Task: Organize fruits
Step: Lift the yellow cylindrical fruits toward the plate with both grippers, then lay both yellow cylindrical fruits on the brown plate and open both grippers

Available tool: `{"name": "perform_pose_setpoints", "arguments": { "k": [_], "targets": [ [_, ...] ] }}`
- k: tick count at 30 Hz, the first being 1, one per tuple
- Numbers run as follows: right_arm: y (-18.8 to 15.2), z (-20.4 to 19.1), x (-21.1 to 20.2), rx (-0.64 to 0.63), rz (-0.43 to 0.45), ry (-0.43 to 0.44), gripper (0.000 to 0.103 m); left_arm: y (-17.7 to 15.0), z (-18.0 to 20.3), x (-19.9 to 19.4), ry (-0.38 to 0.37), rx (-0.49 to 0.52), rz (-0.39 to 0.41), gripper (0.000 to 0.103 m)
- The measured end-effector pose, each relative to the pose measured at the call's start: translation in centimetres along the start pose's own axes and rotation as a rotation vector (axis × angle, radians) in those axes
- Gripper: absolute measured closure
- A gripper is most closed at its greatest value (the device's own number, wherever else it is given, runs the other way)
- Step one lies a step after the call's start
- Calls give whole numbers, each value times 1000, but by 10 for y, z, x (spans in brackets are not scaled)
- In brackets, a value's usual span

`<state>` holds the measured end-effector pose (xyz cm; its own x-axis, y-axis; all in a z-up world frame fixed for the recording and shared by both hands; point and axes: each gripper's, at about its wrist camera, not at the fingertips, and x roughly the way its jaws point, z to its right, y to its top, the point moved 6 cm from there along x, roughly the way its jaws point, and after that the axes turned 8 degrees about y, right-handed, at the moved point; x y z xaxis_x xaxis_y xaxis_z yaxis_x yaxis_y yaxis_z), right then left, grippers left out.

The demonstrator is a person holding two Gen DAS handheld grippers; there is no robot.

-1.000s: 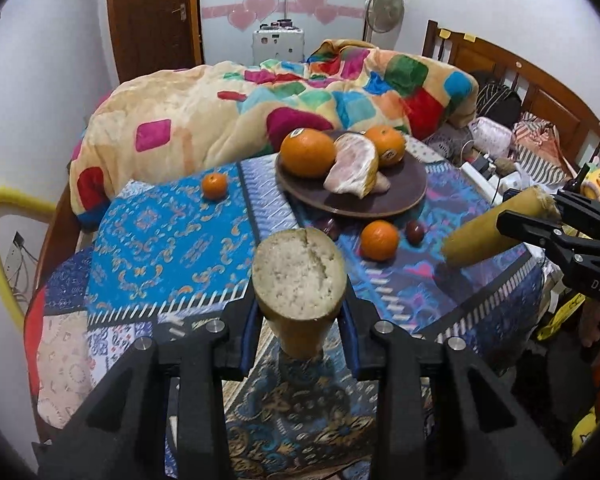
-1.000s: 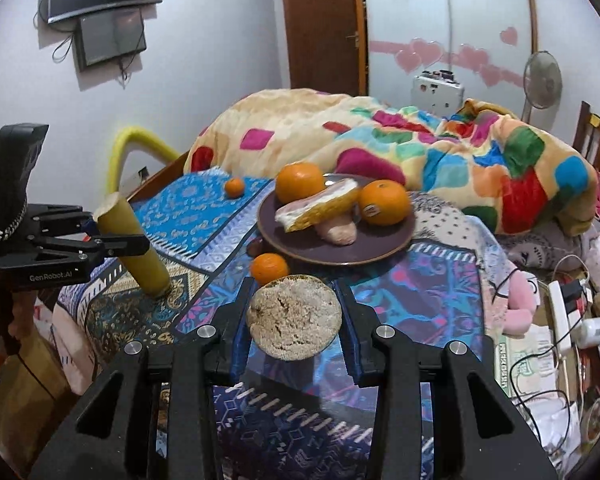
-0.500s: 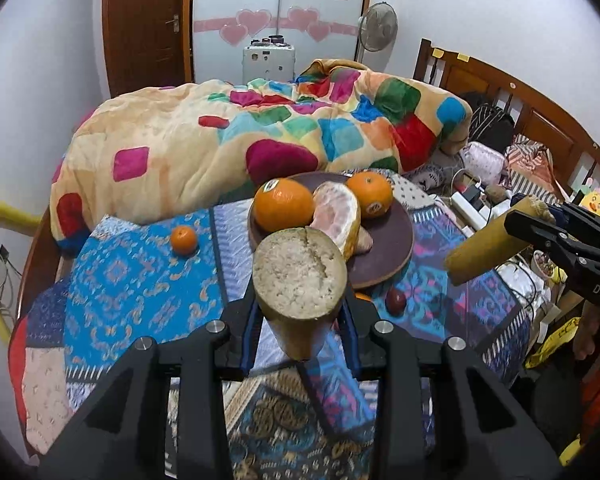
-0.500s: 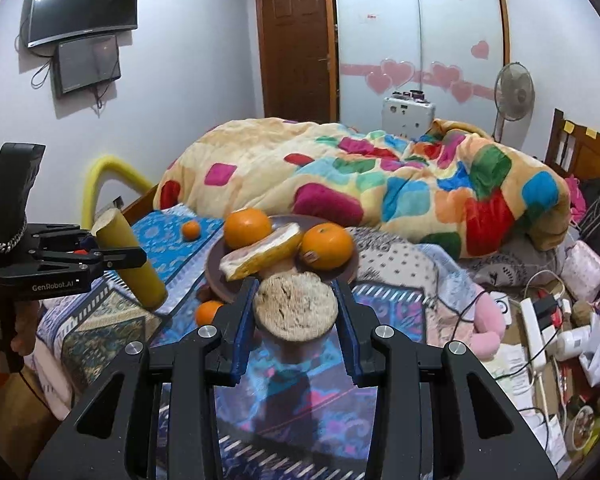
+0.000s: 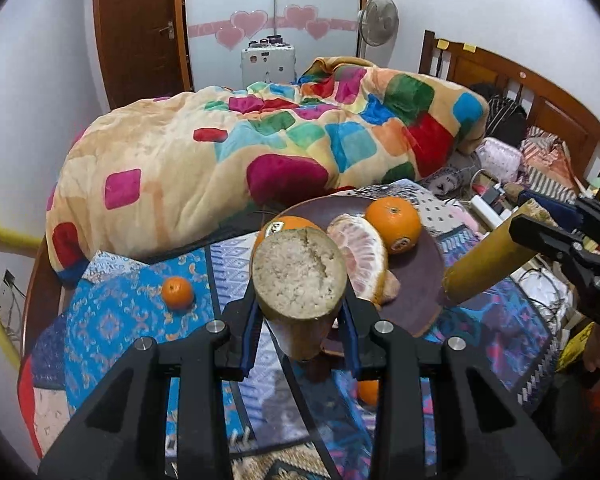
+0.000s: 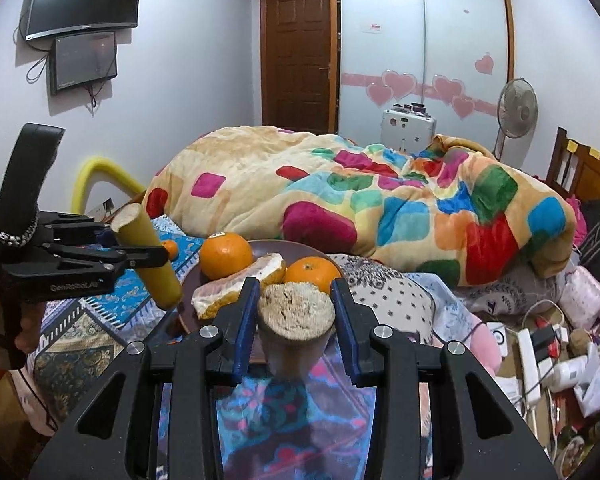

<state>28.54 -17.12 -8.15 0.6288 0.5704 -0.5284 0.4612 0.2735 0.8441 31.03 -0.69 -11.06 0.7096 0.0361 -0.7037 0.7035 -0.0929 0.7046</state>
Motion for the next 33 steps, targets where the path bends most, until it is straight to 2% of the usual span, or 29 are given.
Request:
{"name": "perform_pose_setpoints", "arguments": {
  "k": [12, 17, 18, 19, 20, 22, 25, 33],
  "targets": [
    [19, -1, 43, -19, 7, 7, 70, 14, 7, 22, 22, 32, 22, 69],
    [20, 2, 57, -15, 1, 11, 70, 18, 6, 30, 8, 1, 21, 68],
    [18, 3, 58, -8, -6, 5, 64, 18, 5, 32, -9, -12, 12, 67],
    [15, 5, 62, 2, -22, -3, 53, 17, 6, 36, -41, -31, -4, 65],
    [10, 8, 66, 9, -39, -1, 50, 16, 7, 39, -63, -39, -20, 64],
    [-3, 11, 72, 20, -78, 8, 50, 12, 14, 45, -80, -24, -35, 60],
    [-18, 11, 77, 8, -123, 26, 50, 6, 26, 50, -59, 24, -39, 58],
    [-18, 9, 66, -3, -114, 24, 50, 3, 29, 46, -66, 8, -52, 56]
  ]
}}
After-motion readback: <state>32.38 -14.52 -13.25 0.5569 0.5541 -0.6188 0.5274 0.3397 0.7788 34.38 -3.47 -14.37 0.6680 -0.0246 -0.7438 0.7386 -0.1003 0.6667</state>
